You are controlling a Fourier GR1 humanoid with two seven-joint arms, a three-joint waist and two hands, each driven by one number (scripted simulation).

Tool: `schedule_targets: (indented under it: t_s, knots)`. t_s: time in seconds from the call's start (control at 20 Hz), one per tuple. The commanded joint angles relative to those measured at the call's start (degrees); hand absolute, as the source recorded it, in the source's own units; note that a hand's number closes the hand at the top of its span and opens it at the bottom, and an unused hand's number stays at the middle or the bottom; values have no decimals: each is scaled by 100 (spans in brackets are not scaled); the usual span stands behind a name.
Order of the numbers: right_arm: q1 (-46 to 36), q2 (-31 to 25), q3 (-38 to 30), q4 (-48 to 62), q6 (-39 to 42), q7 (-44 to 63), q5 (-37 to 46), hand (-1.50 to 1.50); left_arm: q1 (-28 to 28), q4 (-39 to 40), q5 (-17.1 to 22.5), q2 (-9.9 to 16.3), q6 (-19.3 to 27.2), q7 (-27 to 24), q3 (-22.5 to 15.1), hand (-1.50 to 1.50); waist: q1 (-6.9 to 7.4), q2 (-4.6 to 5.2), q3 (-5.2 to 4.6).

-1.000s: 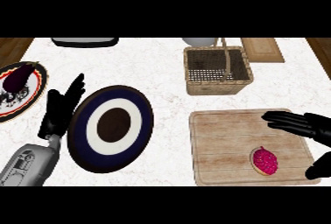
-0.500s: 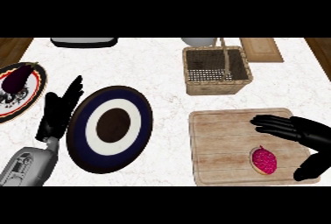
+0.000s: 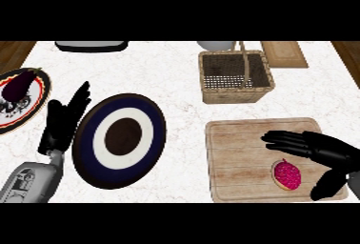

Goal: Pick the cupcake from the cutting board and place it in the basket

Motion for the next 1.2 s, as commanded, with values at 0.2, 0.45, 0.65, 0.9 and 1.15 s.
schedule_targets:
  t_s: [0.2,0.45,0.65,0.9,1.15]
  knots:
    - [-26,371,-86,-72,594,-48,180,-150,43,343,-336,-413,14,-326,-1,0,-13,5,-2]
    - [138,591,-135,560,203,-597,601,-150,-82,147,-398,-325,-90,-30,224,0,-1,4,1]
    - [417,625,-51,-25,-369,-511,943,150,361,-58,-514,-402,-104,-202,162,0,-16,-6,0]
    - [114,923,-286,369,-718,-782,1213,150,235,-227,-470,-328,-261,147,339,0,20,-2,3]
    - [-471,1702,-231,-134,-714,2192,1586,150,-73,127,-448,-354,-339,10,371,0,81,-21,-32]
